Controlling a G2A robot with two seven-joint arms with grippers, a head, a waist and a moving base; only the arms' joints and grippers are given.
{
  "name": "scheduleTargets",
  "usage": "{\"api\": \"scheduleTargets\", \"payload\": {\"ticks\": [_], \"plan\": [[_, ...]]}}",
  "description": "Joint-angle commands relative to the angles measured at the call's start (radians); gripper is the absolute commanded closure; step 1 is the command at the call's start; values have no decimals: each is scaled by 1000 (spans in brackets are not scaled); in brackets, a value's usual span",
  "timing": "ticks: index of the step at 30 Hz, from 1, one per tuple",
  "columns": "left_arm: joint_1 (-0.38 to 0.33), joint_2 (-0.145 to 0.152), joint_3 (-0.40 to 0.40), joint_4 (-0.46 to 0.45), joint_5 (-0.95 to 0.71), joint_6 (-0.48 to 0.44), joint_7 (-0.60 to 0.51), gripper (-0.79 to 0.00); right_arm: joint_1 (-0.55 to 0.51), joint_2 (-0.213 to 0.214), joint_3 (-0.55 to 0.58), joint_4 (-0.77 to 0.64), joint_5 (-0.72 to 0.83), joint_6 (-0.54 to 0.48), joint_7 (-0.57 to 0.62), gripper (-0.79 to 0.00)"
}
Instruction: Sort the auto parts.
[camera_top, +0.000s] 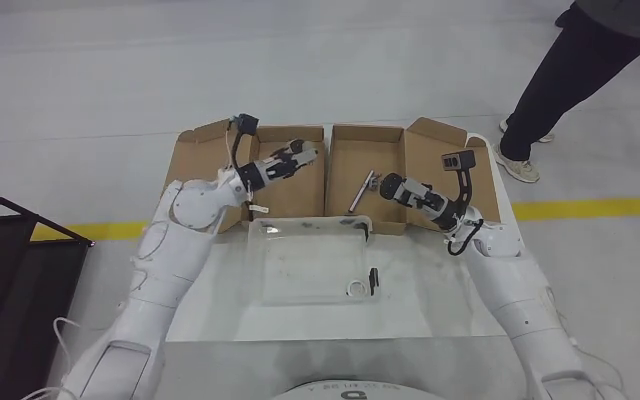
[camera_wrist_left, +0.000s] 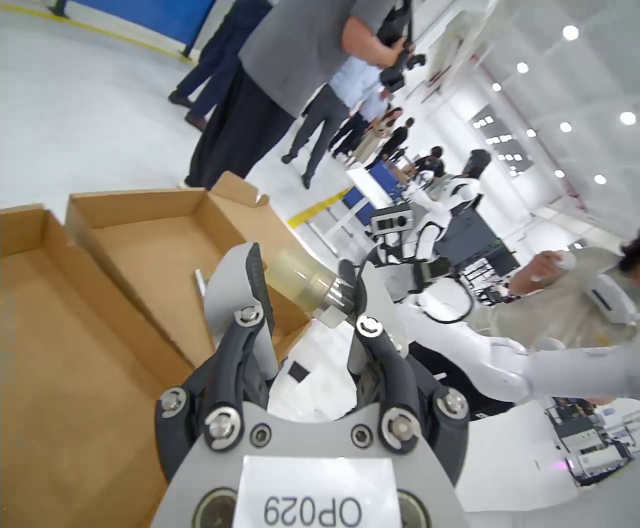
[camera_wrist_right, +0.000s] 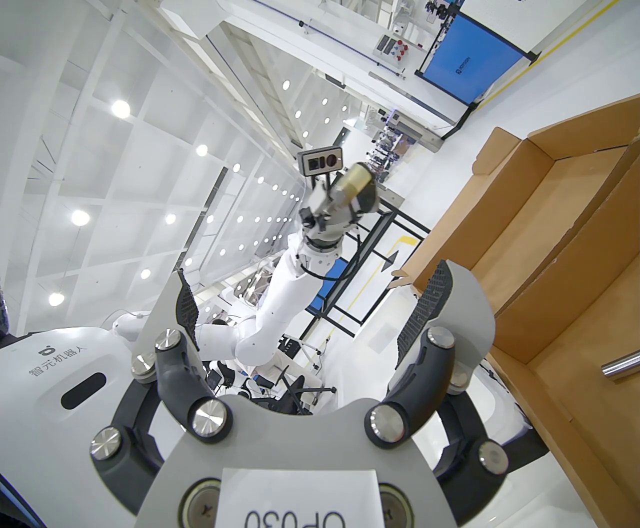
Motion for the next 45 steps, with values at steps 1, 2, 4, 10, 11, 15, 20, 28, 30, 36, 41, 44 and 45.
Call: {"api": "scheduleTargets", "payload": {"ticks": [1, 2, 4, 10, 11, 15, 20, 28, 30, 36, 41, 44, 45], "plan": [[-21, -6, 29, 44, 53, 17, 33, 0, 0, 0, 0, 0, 0, 0, 0, -785], [-30, -9, 39, 63, 73, 25, 47, 0, 0, 0, 0, 0, 0, 0, 0, -785], [-46, -13, 57, 98, 103, 37, 68, 0, 0, 0, 0, 0, 0, 0, 0, -785], [-85, -19, 83, 215, 183, 54, 103, 0, 0, 0, 0, 0, 0, 0, 0, -785], [-91, -19, 86, 231, 198, 55, 111, 0, 0, 0, 0, 0, 0, 0, 0, -785], [-113, -23, 96, 298, 228, 89, 134, 0, 0, 0, 0, 0, 0, 0, 0, -785], [-138, -28, 119, 344, 292, 116, 153, 0, 0, 0, 0, 0, 0, 0, 0, -785], [-144, -36, 161, 381, 371, 126, 162, 0, 0, 0, 0, 0, 0, 0, 0, -785], [-143, -38, 169, 385, 377, 123, 160, 0, 0, 0, 0, 0, 0, 0, 0, -785], [-149, -44, 179, 399, 364, 121, 147, 0, 0, 0, 0, 0, 0, 0, 0, -785], [-151, -46, 180, 403, 354, 119, 135, -720, 0, 0, 0, 0, 0, 0, 0, -785], [-148, -45, 174, 396, 337, 114, 122, -785, 0, 0, 0, 0, 0, 0, 0, -785], [-146, -45, 171, 389, 330, 108, 119, -785, 0, 0, 0, 0, 0, 0, 0, -785]]}}
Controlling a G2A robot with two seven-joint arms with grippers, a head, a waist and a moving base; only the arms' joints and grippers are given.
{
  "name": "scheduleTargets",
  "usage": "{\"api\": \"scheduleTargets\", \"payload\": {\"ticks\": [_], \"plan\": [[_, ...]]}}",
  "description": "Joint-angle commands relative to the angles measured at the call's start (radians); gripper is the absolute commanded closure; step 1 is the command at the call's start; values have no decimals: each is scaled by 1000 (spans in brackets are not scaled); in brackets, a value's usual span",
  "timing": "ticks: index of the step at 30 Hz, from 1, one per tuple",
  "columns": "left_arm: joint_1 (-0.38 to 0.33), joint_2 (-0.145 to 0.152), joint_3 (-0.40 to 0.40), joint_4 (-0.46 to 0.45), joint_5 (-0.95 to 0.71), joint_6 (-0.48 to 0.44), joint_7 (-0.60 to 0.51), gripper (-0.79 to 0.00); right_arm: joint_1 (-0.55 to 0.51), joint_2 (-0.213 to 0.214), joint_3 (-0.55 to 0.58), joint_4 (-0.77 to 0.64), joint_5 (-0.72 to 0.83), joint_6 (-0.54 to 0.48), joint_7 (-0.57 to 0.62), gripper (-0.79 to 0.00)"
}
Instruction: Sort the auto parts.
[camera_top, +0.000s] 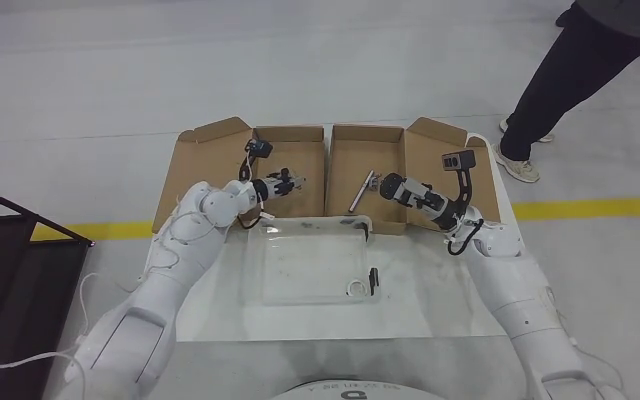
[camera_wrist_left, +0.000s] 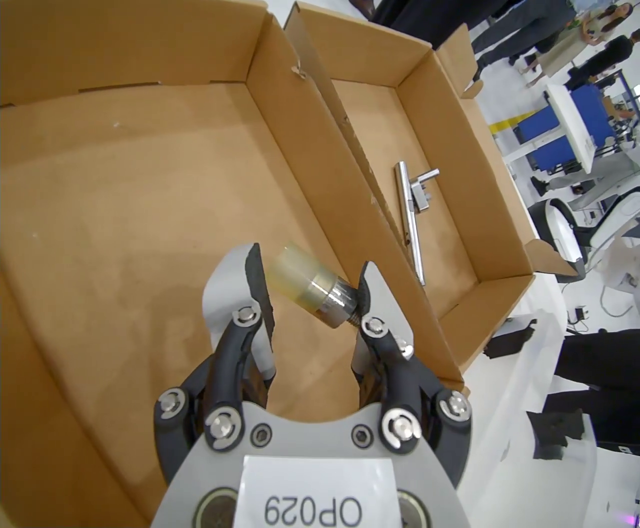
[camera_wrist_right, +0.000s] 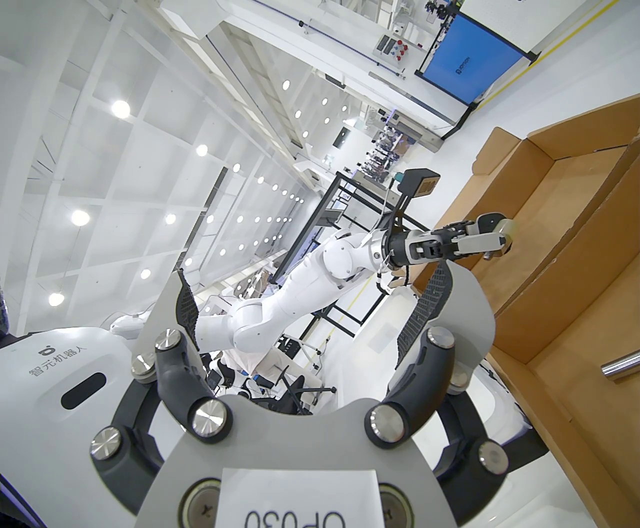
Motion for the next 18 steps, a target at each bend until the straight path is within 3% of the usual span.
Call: {"api": "scheduleTargets", "payload": {"ticks": [1, 7, 10, 18], "plan": [[7, 2, -7, -13, -18, -12, -8, -785, 0, 0, 0, 0, 0, 0, 0, -785], [51, 20, -53, -88, -68, -54, -41, -785, 0, 0, 0, 0, 0, 0, 0, -785], [94, 32, -102, -151, -182, -97, -68, -785, 0, 0, 0, 0, 0, 0, 0, -785], [232, 76, -235, -378, -497, -210, -286, -785, 0, 0, 0, 0, 0, 0, 0, -785]]}}
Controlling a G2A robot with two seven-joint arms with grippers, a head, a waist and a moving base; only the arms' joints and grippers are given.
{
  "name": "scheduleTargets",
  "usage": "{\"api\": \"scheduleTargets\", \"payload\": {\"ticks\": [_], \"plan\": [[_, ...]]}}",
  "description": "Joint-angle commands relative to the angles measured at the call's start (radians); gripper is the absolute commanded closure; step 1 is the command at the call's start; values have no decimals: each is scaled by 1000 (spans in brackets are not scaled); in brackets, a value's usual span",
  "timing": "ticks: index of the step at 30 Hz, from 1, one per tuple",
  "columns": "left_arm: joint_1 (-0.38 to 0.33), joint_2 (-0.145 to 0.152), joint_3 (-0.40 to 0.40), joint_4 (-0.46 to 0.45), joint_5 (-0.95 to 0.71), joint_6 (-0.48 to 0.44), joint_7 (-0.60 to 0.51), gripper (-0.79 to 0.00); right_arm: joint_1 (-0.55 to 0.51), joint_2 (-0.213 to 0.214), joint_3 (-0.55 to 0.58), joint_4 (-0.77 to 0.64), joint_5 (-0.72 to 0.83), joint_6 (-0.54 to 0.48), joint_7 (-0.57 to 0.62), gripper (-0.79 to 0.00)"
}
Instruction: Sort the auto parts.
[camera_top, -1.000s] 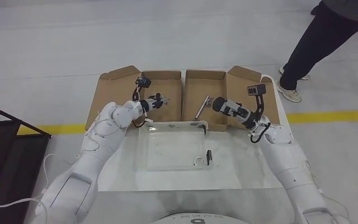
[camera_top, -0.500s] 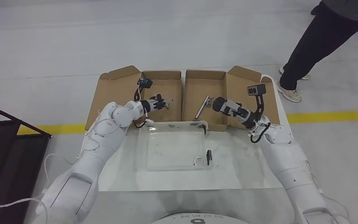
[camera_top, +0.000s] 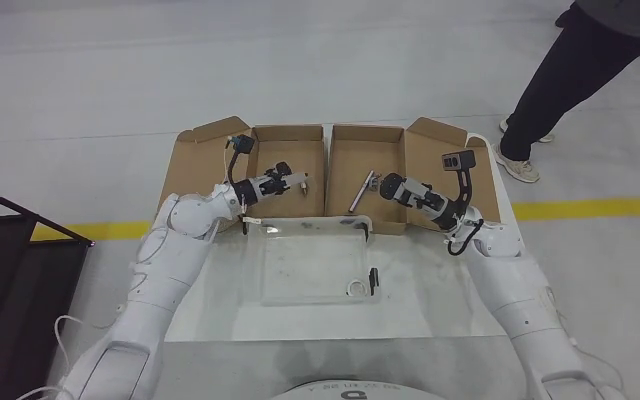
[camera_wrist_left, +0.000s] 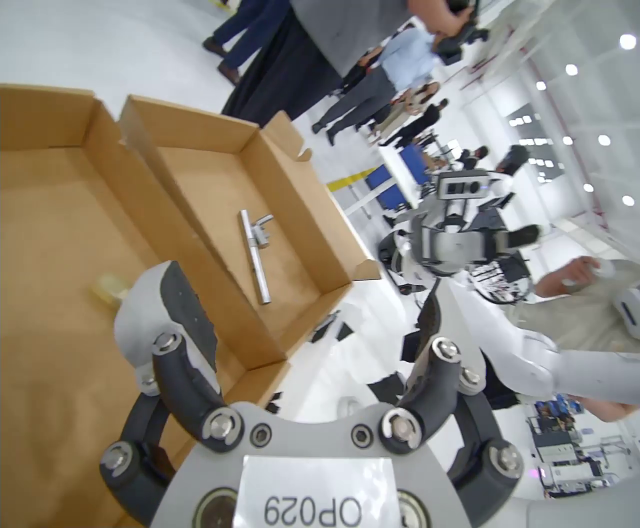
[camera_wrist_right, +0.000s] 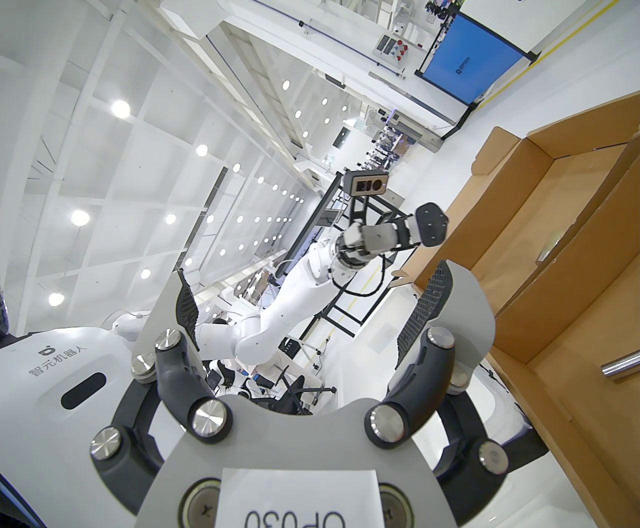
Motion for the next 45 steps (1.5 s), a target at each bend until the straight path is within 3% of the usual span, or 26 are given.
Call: {"api": "scheduleTargets", "payload": {"ticks": [1, 4, 13, 16, 22, 28, 33, 41, 45], "plan": [[42, 11, -20, -66, -59, -29, -64, -785, 0, 0, 0, 0, 0, 0, 0, -785], [83, 21, -31, -130, -118, -43, -134, -785, 0, 0, 0, 0, 0, 0, 0, -785], [84, 21, -31, -132, -112, -41, -131, -785, 0, 0, 0, 0, 0, 0, 0, -785], [94, 24, -15, -170, 14, -59, -94, -785, 0, 0, 0, 0, 0, 0, 0, -785], [103, 21, 61, -190, 313, -185, -16, -785, 0, 0, 0, 0, 0, 0, 0, -785], [106, 11, 153, -185, 490, -257, 57, -785, 0, 0, 0, 0, 0, 0, 0, -785], [95, 3, 192, -136, 418, -228, 94, -785, 0, 0, 0, 0, 0, 0, 0, -785], [95, 3, 192, -136, 418, -228, 94, -785, 0, 0, 0, 0, 0, 0, 0, -785], [107, 6, 201, -193, 547, -194, 121, -785, 0, 0, 0, 0, 0, 0, 0, -785]]}}
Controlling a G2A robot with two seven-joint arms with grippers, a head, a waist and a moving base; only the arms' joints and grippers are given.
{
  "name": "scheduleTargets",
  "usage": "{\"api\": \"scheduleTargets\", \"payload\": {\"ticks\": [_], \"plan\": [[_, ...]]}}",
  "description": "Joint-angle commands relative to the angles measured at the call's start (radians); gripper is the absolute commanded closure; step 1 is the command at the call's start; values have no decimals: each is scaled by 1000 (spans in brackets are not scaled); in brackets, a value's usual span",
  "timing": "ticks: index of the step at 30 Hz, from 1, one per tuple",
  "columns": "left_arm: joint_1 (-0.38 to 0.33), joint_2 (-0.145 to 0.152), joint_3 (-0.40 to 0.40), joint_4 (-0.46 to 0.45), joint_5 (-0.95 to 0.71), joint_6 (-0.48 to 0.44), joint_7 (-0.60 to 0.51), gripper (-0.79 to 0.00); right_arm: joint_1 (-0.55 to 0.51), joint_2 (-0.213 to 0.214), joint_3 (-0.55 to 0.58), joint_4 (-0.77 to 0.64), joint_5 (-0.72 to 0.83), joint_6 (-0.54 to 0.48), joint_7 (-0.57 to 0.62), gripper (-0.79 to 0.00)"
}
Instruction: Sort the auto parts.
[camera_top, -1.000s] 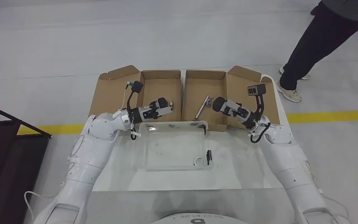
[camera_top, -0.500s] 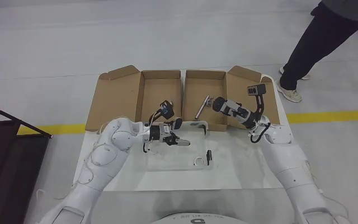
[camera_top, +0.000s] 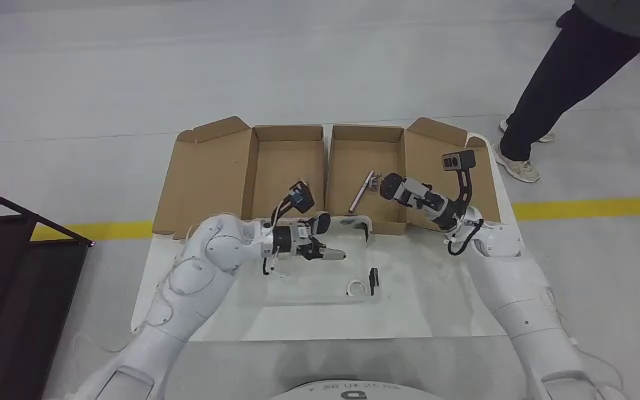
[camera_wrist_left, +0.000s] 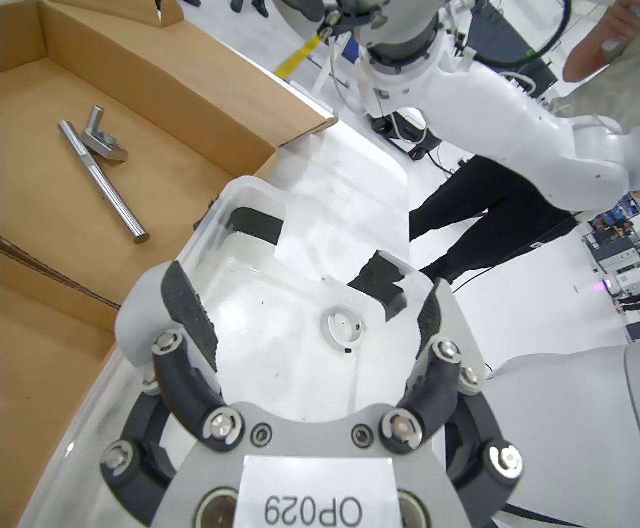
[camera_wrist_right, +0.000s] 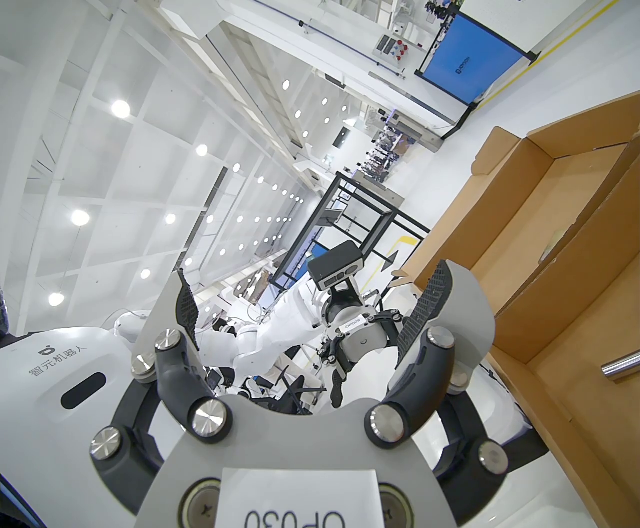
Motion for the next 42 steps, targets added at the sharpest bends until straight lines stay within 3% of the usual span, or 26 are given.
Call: {"api": "scheduleTargets", "payload": {"ticks": [1, 7, 14, 19, 22, 32, 42], "plan": [[16, 2, 6, -48, 131, 25, 39, -785, 0, 0, 0, 0, 0, 0, 0, -785], [63, 7, 35, -162, 358, 42, 140, -785, 0, 0, 0, 0, 0, 0, 0, -785], [139, 30, -19, -314, 567, 131, 197, -776, 0, 0, 0, 0, 0, 0, 0, -785], [189, 42, -29, -411, 698, 218, 141, -739, 0, 0, 0, 0, 0, 0, 0, -785], [201, 43, -5, -458, 768, 258, 88, -763, 0, 0, 0, 0, 0, 0, 0, -785], [181, 36, 81, -517, 829, 290, -71, -785, 0, 0, 0, 0, 0, 0, 0, -785], [73, 3, 189, -439, 742, 335, -209, -785, 0, 0, 0, 0, 0, 0, 0, -785]]}}
